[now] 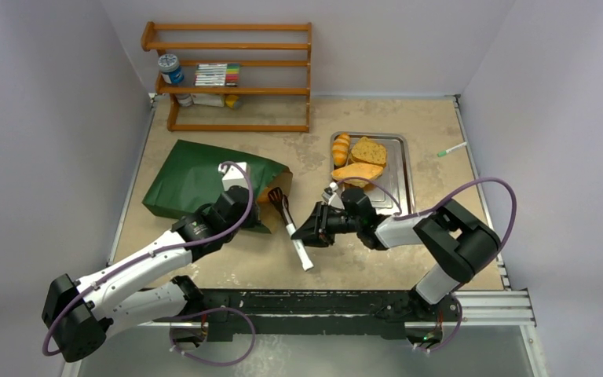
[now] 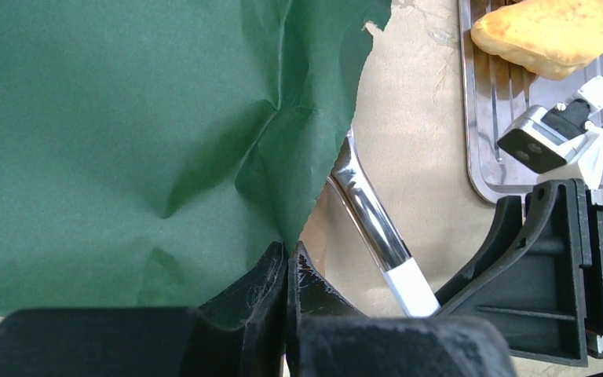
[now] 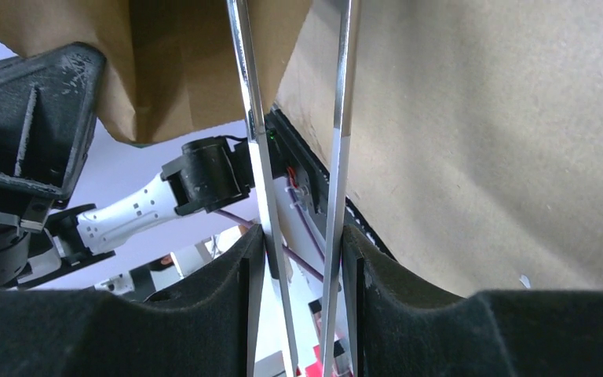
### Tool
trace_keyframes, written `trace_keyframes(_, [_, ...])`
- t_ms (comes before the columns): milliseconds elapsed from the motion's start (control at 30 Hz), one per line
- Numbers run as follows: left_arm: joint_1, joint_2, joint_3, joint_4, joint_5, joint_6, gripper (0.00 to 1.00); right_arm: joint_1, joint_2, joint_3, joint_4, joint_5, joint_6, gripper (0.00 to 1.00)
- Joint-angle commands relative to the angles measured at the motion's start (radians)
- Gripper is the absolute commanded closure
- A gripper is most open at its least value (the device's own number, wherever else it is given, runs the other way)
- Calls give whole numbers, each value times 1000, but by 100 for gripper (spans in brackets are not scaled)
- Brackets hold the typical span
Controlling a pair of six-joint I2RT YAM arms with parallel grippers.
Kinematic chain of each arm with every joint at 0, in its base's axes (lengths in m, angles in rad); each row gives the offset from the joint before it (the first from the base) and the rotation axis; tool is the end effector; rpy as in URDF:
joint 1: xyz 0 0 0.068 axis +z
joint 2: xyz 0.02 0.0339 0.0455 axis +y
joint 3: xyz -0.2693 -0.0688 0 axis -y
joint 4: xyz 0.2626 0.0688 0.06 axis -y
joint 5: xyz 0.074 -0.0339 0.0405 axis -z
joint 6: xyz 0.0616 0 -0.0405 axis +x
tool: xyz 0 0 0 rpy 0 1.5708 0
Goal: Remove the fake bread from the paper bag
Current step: Take out the fake bread from the paper bag.
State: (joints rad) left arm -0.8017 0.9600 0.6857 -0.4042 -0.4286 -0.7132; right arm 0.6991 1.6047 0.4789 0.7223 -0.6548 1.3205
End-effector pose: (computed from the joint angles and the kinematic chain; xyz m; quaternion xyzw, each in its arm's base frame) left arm 0.1824 -0.1516 0.2391 -0.0527 0.8847 -0.1503 0.4382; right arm 0.2126 0.2278 0.1232 0.0728 0.8065 0.5846 0.0504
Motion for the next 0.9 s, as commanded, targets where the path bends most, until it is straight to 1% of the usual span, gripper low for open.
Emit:
trace_keyframes(0, [-7, -6, 5, 47, -22, 25, 100, -9, 21, 68, 50, -62, -9, 59])
trace_keyframes(233, [-7, -6, 7, 24, -31, 39, 100, -22, 41, 115, 17, -126, -24, 59])
trace_keyframes(567, [-8, -95, -46, -29, -67, 7, 100, -51, 60, 147, -59, -203, -83, 59])
trace_keyframes(867, [-14, -126, -62, -56, -82, -11, 100, -63, 165, 229, -95, -263, -147, 59])
